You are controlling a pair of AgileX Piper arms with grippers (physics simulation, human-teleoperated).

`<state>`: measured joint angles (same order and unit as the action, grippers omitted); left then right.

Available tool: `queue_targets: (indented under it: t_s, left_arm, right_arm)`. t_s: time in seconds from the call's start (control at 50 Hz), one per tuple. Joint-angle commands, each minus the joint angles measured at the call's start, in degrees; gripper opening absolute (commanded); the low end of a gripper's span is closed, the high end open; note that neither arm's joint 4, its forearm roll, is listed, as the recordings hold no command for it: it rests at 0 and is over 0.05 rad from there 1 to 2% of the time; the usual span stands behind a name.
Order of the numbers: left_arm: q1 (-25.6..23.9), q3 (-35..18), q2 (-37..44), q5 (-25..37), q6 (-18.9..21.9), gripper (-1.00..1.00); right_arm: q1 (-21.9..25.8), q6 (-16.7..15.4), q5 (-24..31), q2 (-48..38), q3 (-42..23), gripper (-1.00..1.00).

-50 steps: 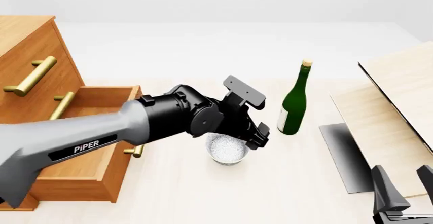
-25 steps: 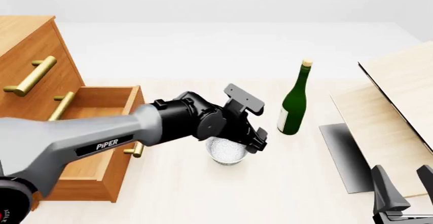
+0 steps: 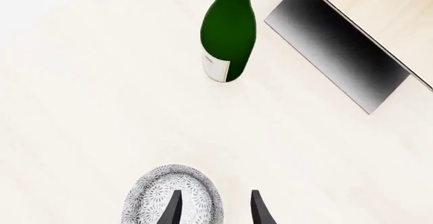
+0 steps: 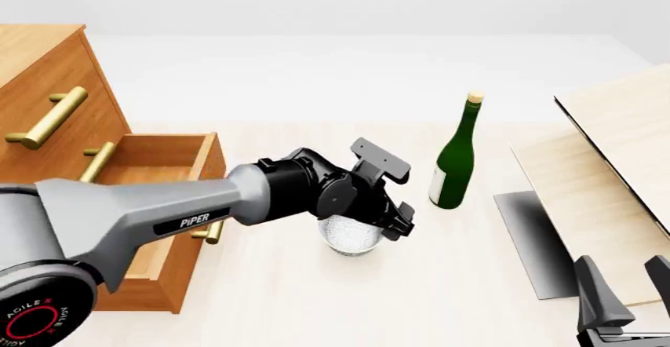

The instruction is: Put the bowl in the bottom drawer of the cabinet.

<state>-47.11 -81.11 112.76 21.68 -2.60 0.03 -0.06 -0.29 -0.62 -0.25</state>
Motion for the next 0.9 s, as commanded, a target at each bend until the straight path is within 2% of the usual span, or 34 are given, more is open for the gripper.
queue_targets:
  t_s: [0.02, 0.9]
  left_arm:
    - [0.1, -0.8, 1.8, -0.3, -0.6, 1.0]
    - [-1.2, 2.0, 4.3, -2.9, -4.1, 1.0]
  right_arm:
    - [0.0, 0.0, 0.0, 0.0, 0.0, 1.0]
    - [0.0, 0.0, 0.0, -0.1, -0.1, 1.0]
